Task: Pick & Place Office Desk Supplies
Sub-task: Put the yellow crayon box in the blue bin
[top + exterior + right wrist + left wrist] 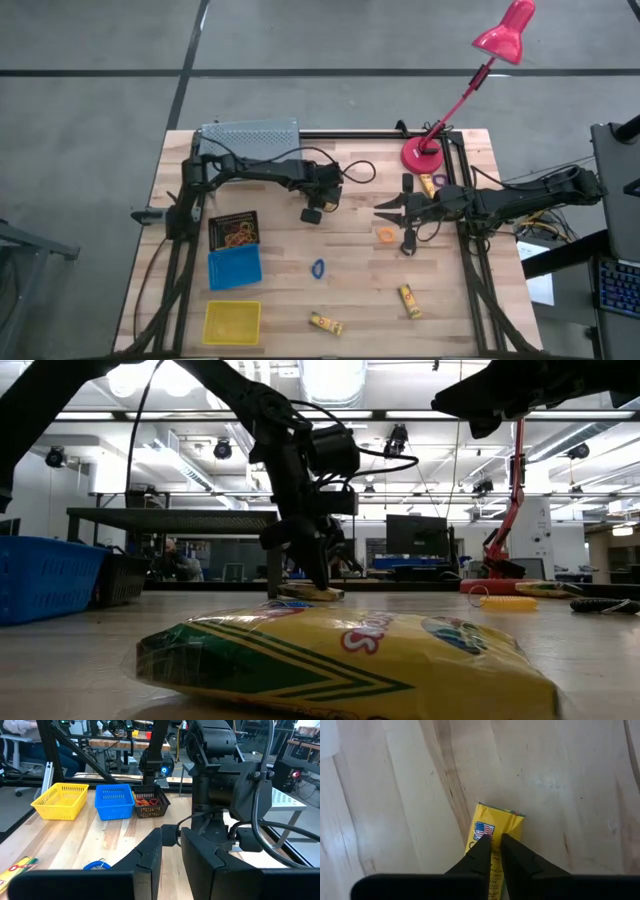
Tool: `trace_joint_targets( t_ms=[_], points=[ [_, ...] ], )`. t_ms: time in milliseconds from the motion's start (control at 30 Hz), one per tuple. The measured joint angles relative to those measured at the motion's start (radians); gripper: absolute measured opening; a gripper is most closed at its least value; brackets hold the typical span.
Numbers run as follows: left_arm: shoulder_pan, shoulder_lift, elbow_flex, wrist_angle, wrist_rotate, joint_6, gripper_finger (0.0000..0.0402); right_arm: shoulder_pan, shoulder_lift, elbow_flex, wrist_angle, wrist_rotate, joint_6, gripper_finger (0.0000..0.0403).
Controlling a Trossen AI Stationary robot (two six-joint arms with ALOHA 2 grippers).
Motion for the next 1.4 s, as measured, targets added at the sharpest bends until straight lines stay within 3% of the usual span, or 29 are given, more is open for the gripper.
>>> trace_joint_targets(
  t_ms=[267,467,1000,1400],
  points=[
    [-0.021,-0.013,0.002,-0.027,0.011,-0.127,0.0040,0.000,0.000,0.000,0.000,0.000,-0.001,0.0068],
    [-0.080,-0.027,0.000,-0.079,0.018,-0.135,0.0040,0.000,0.000,0.000,0.000,0.000,0.000,0.0068],
    [-0.229,-0.034,-0.005,-0.188,0.011,-0.366,0.0040,0.000,0.000,0.000,0.000,0.000,-0.001,0.0068],
    [-0.289,-0.060,-0.084,-0.211,0.023,-0.572,0.0040,0.000,0.000,0.000,0.000,0.000,-0.001,0.0068]
  ],
)
